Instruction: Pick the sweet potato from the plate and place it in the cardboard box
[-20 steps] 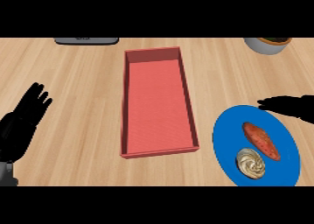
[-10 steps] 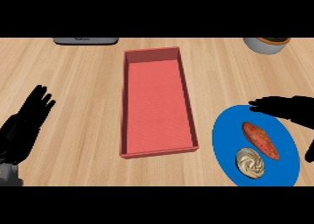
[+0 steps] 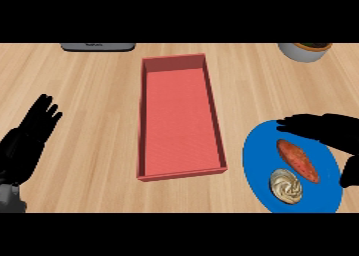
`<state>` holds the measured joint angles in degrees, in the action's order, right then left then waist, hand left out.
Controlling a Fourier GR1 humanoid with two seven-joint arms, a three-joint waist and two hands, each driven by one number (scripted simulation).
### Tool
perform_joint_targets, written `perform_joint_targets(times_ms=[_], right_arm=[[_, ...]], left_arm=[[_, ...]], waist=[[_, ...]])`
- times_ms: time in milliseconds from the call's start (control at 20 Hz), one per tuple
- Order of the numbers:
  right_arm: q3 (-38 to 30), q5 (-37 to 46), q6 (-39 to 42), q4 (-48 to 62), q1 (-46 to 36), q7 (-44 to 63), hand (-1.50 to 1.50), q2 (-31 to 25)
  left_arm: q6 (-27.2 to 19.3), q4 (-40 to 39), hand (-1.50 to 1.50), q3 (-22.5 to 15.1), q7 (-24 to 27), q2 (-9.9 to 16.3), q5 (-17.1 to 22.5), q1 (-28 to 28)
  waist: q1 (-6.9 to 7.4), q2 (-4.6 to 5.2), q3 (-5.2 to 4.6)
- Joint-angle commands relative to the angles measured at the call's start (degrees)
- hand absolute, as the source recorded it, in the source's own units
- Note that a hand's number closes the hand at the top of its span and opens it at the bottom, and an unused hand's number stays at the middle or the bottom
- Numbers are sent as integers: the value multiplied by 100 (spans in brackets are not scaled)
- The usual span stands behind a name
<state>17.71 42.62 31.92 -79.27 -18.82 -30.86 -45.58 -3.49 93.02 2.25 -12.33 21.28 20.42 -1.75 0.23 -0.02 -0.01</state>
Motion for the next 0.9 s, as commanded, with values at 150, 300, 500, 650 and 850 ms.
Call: perform_joint_targets(times_ms=[150, 300, 500, 650, 850], right_arm=[[-75, 667, -9, 638, -159, -166, -150, 500], [-144, 721, 333, 144, -59, -102, -150, 406], [-140, 949, 207, 96, 247, -270, -150, 383], [-191, 1141, 223, 304, 4, -341, -150, 458], [-179, 1363, 249, 332, 73, -242, -150, 659]], left_arm=[[193, -323, 0, 191, 2, -182, -171, -244], [143, -215, 0, 90, -11, -356, -346, -214], [308, 12, 0, 304, 48, -312, -326, 86], [331, -182, 0, 414, -322, -245, -301, -303], [488, -135, 0, 539, -141, -335, -304, -174]], waist=[[4, 8, 1], [-14, 2, 0], [-2, -2, 0], [-12, 2, 0], [-12, -1, 0]])
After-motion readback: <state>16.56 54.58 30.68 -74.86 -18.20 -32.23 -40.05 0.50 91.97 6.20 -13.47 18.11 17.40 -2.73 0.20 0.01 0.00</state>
